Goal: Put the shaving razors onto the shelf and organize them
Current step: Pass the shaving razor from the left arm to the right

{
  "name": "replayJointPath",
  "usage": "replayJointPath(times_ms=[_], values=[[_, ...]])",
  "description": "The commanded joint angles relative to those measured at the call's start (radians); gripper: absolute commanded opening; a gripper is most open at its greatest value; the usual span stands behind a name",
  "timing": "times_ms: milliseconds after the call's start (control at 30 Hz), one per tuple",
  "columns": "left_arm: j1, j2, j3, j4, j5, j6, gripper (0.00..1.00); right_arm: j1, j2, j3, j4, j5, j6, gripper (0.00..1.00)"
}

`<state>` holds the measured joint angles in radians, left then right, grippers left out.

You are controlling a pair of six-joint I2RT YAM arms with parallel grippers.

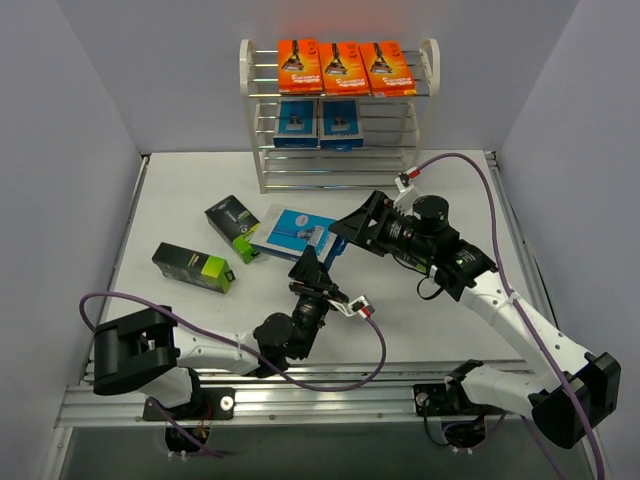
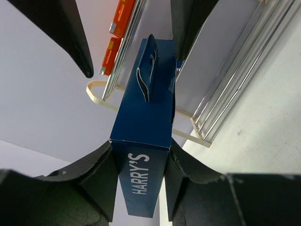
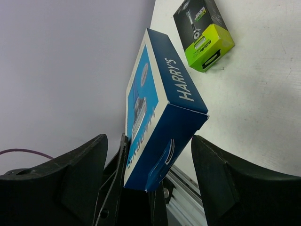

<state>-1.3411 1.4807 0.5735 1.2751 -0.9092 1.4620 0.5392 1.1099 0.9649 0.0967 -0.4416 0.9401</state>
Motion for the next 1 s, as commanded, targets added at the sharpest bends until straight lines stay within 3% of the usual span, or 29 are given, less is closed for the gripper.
replayJointPath(times_ms=[0, 767, 967], values=[[-0.007, 0.019, 0.031, 0.247, -0.013, 0.063, 0.02, 0.008, 0.002, 0.012, -0.005, -0.009, -0.018, 0.67], [-0.007, 0.021, 0.043, 0.294, -0.036, 0.093, 0.02, 0.015, 0.045, -0.04, 0.023, -0.032, 0.0, 0.66], [-0.01, 0.02, 0.045, 0.293, -0.039, 0.083, 0.02, 0.019, 0.056, -0.061, 0.092, -0.052, 0.032, 0.59]])
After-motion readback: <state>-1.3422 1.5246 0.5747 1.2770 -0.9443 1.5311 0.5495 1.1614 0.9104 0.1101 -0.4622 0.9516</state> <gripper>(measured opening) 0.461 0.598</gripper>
